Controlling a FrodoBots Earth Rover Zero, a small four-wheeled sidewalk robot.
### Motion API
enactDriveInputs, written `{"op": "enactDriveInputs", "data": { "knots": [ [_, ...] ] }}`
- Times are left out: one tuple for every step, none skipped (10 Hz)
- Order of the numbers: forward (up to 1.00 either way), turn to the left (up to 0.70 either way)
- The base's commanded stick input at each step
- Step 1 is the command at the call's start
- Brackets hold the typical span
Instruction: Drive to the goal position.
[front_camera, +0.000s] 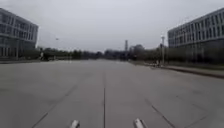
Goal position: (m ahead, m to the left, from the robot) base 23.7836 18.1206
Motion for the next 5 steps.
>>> {"op": "enactDriveInputs", "data": {
  "knots": [
    [1.00,0.02],
    [1.00,0.02],
    [1.00,0.06],
    [1.00,0.22],
    [1.00,0.42]
  ]
}}
